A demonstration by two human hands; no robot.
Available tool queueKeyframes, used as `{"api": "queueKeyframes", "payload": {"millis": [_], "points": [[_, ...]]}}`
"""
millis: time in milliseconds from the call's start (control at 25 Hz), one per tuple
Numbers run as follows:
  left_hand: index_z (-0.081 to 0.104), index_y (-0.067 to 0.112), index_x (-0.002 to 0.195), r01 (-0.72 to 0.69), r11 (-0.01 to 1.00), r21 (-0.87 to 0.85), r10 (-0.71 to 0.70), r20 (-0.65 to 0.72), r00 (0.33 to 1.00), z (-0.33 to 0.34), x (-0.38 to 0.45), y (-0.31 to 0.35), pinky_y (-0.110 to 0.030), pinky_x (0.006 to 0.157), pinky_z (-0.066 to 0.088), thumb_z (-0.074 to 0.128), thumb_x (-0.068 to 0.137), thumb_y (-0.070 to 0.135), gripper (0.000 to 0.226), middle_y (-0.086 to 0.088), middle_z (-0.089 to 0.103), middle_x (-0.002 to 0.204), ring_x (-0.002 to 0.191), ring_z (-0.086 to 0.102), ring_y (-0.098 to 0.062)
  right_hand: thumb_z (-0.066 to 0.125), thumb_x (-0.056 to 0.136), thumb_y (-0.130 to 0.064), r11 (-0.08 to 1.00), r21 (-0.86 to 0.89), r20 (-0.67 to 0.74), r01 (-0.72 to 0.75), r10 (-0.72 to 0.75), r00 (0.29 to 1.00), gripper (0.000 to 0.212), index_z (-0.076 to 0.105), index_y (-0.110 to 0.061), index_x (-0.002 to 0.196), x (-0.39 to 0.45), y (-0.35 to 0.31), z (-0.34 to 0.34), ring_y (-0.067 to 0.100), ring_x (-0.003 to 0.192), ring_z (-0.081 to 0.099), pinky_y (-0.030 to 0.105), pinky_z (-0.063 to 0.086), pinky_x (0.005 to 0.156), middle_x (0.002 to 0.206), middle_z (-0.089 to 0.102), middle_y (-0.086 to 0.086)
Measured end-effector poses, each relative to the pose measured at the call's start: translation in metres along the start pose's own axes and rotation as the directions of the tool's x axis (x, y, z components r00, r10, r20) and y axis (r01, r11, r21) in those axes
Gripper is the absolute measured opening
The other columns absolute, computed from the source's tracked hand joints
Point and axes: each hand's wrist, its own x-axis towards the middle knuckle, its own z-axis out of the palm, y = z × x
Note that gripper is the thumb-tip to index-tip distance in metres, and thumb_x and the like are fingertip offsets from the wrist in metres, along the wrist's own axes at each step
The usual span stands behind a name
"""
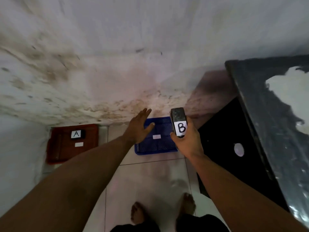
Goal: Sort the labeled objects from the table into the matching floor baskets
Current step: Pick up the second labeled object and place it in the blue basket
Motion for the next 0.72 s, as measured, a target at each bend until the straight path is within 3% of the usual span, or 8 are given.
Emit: {"api": "queueKeyframes", "payload": {"millis": [160,400,720], "points": [[0.024,0.024,0.153,0.017,0.999,-0.032,-0.018,-0.034,0.999,0.083,0.042,-0.08,-0.041,0.119,0.018,0.051,0.098,0.042,0.064,-0.006,0.019,0.162,0.148,0.019,-0.022,0.08,0.07,-0.028,0.998,-0.056,0.014,-0.036,0.037,0.999,0.086,0.034,-0.024,0.142,0.037,0.097,0.077,0.021,0.098,0.064,0.034,0.054,0.081,0.116,0.064,0.005],[0.019,0.024,0.153,0.058,0.998,0.012,-0.058,-0.024,0.998,0.193,0.089,-0.202,-0.046,0.118,0.022,0.05,0.097,0.045,0.068,-0.007,0.018,0.162,0.147,0.02,-0.025,0.081,0.07,-0.024,0.995,-0.088,0.033,-0.035,0.038,0.999,0.083,0.039,-0.017,0.141,0.094,0.231,0.181,0.027,0.105,0.062,0.043,0.054,0.086,0.122,0.063,0.009],[0.013,0.023,0.154,0.076,0.983,0.168,-0.084,0.038,0.996,0.302,0.131,-0.314,-0.042,0.12,0.014,0.054,0.092,0.052,0.08,-0.009,0.007,0.164,0.149,0.011,-0.028,0.082,0.067,-0.029,0.986,-0.166,0.042,-0.002,0.009,0.999,0.088,0.036,-0.016,0.141,0.169,0.353,0.275,0.029,0.105,0.061,0.037,0.051,0.087,0.122,0.062,0.012]]}}
